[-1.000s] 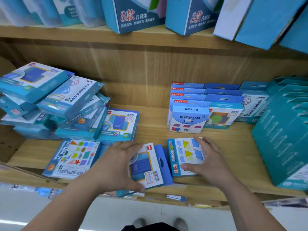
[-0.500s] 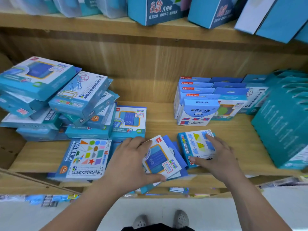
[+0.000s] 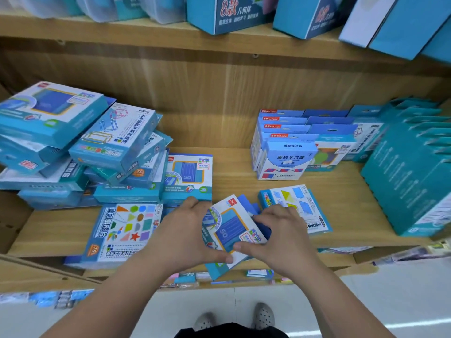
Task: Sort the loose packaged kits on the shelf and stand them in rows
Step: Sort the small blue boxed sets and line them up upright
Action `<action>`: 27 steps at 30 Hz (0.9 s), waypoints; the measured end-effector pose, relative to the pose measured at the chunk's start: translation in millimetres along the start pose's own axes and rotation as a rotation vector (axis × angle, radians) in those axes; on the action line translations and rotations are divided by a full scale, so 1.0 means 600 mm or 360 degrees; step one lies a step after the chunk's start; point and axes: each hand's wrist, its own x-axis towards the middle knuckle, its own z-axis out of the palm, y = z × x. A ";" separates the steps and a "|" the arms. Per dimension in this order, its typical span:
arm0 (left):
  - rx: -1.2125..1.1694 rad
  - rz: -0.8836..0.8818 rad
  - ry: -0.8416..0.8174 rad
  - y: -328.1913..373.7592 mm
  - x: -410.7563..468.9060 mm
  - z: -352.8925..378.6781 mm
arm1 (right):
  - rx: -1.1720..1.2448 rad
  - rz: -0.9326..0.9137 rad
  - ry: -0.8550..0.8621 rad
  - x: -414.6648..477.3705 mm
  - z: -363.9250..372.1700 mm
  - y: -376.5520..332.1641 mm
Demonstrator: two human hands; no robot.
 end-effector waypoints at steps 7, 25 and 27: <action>-0.0461 -0.0092 0.0110 0.004 0.004 -0.009 | 0.0278 0.0008 -0.0063 -0.001 -0.011 -0.003; -0.1445 0.0119 0.0644 0.036 0.067 -0.090 | 0.1571 -0.0041 0.0057 0.126 -0.167 -0.042; -0.1461 0.0131 0.0653 0.040 0.079 -0.095 | 0.1443 -0.0134 0.0017 0.155 -0.186 -0.045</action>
